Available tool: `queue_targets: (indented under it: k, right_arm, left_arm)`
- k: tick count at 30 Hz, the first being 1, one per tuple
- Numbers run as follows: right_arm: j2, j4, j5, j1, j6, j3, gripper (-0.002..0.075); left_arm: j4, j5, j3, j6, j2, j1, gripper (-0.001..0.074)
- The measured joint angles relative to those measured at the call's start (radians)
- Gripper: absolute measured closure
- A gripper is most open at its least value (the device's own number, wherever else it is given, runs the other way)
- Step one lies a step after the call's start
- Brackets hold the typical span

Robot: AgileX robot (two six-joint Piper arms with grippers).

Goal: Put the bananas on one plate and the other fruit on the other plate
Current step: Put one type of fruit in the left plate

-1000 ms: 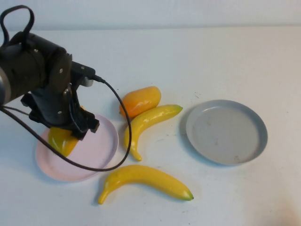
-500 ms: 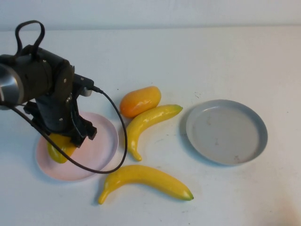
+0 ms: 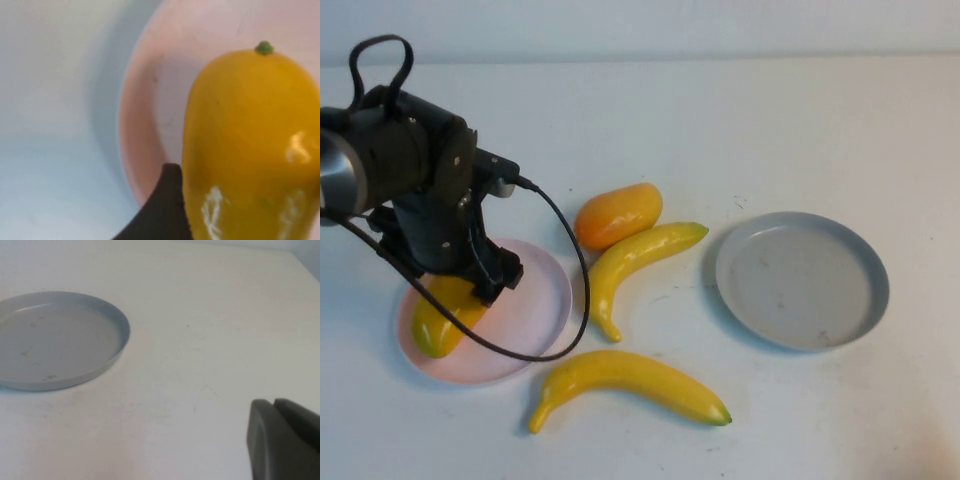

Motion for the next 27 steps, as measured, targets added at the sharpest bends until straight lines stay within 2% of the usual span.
queue_targets:
  k: [5,11,16,21,27]
  right_arm:
    - [0.0,0.0,0.0,0.0,0.0,0.0,0.0743]
    - [0.0,0.0,0.0,0.0,0.0,0.0,0.0743]
    - [0.0,0.0,0.0,0.0,0.0,0.0,0.0743]
    - [0.0,0.0,0.0,0.0,0.0,0.0,0.0743]
    - [0.0,0.0,0.0,0.0,0.0,0.0,0.0743]
  left_arm:
    - [-0.023,0.048,-0.101,0.042,-0.045,0.0,0.0071]
    - [-0.257,0.014,-0.224,0.388,-0.036,0.004,0.0071]
    - [-0.404,-0.029,-0.315,0.492,0.049,0.004,0.0071]
    - [-0.452,-0.047,-0.39,0.65,0.142,-0.007,0.0071]
    - [-0.478,-0.101,-0.426,0.717,0.218,-0.028,0.0072]
